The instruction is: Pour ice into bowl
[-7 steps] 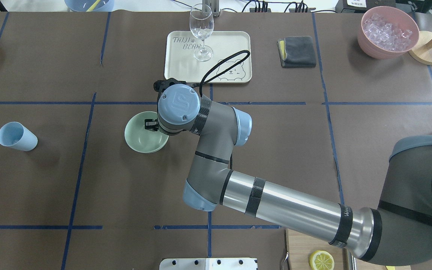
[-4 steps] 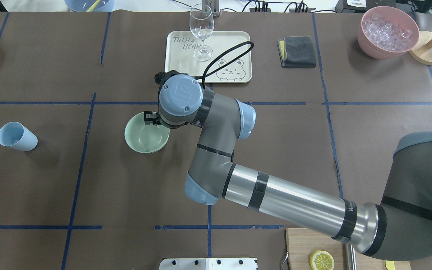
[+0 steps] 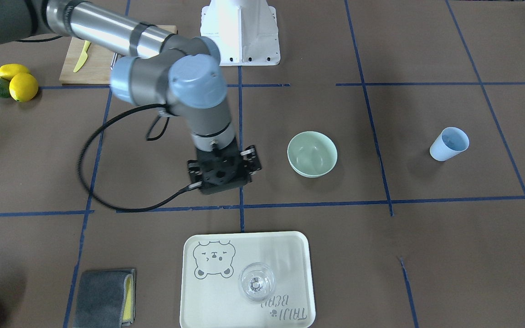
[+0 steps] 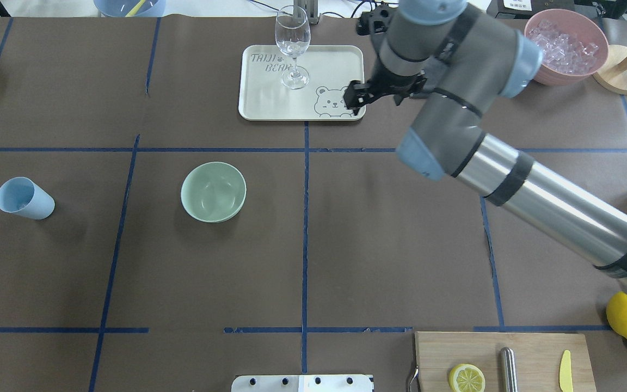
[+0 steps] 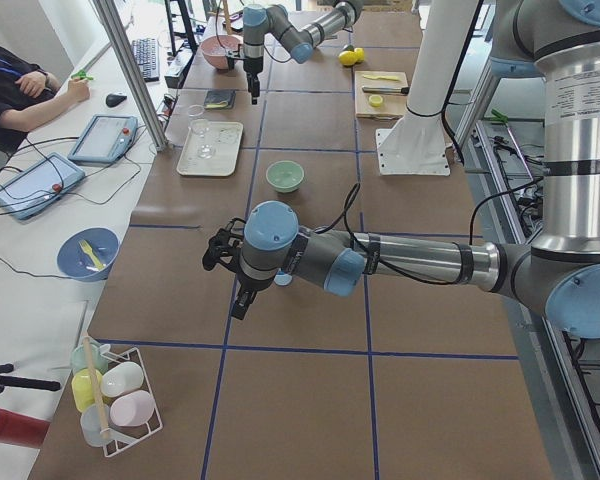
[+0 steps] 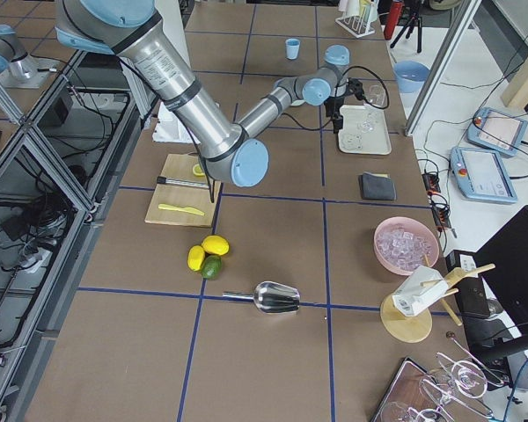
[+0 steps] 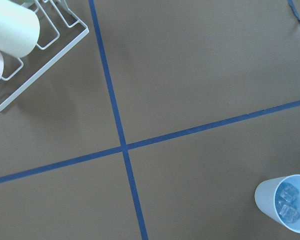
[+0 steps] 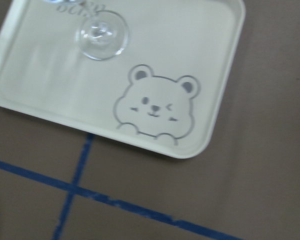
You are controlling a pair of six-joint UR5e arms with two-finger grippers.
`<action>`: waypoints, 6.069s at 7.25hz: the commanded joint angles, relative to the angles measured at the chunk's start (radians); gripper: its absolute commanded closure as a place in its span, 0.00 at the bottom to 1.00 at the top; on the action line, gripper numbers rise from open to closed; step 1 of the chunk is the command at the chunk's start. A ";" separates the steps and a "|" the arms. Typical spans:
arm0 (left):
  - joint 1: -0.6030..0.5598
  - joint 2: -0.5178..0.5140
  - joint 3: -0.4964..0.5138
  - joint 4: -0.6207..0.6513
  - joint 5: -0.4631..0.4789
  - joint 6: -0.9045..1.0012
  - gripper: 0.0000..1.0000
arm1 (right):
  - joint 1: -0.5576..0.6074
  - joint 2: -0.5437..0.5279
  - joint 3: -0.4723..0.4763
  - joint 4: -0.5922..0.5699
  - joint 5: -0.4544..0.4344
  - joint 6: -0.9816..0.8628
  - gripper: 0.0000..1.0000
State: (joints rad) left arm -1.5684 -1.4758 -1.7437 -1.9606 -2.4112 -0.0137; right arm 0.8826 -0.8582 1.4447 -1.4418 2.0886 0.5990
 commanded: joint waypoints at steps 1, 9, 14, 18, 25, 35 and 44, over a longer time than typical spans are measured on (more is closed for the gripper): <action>0.001 0.000 0.013 -0.116 0.003 -0.003 0.00 | 0.219 -0.201 0.046 -0.003 0.109 -0.405 0.00; 0.248 0.039 0.005 -0.764 0.268 -0.609 0.00 | 0.684 -0.792 0.300 -0.029 0.255 -0.718 0.00; 0.618 0.300 -0.077 -1.003 0.831 -0.824 0.00 | 0.682 -0.869 0.379 -0.014 0.266 -0.686 0.00; 1.048 0.331 -0.066 -1.000 1.321 -1.077 0.00 | 0.684 -0.871 0.378 -0.014 0.262 -0.686 0.00; 1.301 0.269 0.108 -0.991 1.687 -1.204 0.00 | 0.682 -0.871 0.376 -0.014 0.260 -0.685 0.00; 1.272 0.132 0.251 -0.988 1.749 -1.210 0.02 | 0.684 -0.869 0.378 -0.012 0.260 -0.690 0.00; 1.249 0.060 0.337 -0.986 1.749 -1.250 0.08 | 0.682 -0.869 0.378 -0.012 0.258 -0.690 0.00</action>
State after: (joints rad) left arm -0.3202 -1.4131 -1.4110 -2.9468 -0.6627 -1.2637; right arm 1.5647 -1.7273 1.8224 -1.4542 2.3472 -0.0905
